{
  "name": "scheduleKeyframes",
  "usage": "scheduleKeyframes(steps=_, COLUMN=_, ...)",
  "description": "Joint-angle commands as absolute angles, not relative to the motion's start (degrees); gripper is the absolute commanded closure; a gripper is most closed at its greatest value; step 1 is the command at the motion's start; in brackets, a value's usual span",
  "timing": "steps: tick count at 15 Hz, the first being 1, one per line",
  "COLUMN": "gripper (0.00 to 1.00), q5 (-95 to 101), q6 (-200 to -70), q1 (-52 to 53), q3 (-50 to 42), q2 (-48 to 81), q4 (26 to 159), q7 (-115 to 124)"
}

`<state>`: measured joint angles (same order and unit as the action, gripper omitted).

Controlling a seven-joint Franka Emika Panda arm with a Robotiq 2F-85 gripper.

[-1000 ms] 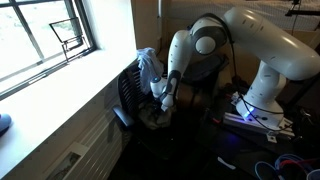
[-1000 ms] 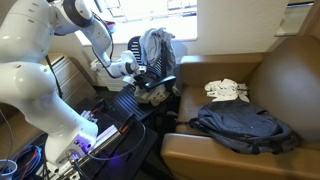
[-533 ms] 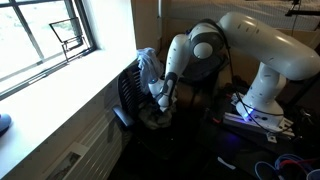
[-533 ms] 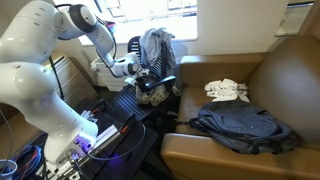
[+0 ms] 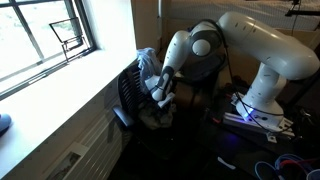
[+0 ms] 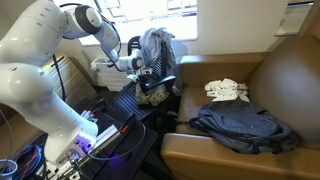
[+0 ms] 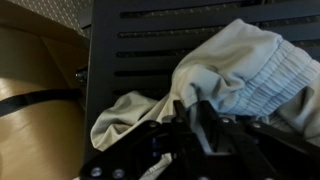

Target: Pick up the brown clothing from the black chair and put it on the brown chair

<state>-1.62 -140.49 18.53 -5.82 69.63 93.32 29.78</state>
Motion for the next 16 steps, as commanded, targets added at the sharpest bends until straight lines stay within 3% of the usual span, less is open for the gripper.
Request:
scheduleKeyframes(steps=1, gripper=1.00, q5=-3.07, q6=-132.90, q1=13.74, q3=-2.30, q2=70.47, q4=89.01, q7=24.42)
scheduleKeyframes(steps=4, gripper=0.99, q5=-2.54, q6=-126.54, q1=10.81, q3=-0.20, q2=67.07, q4=88.73, q7=18.69)
scheduleKeyframes(steps=16, gripper=0.99, q5=9.18, q6=-112.99, q1=11.81, q3=3.07, q2=31.58, q4=109.65, q7=0.11)
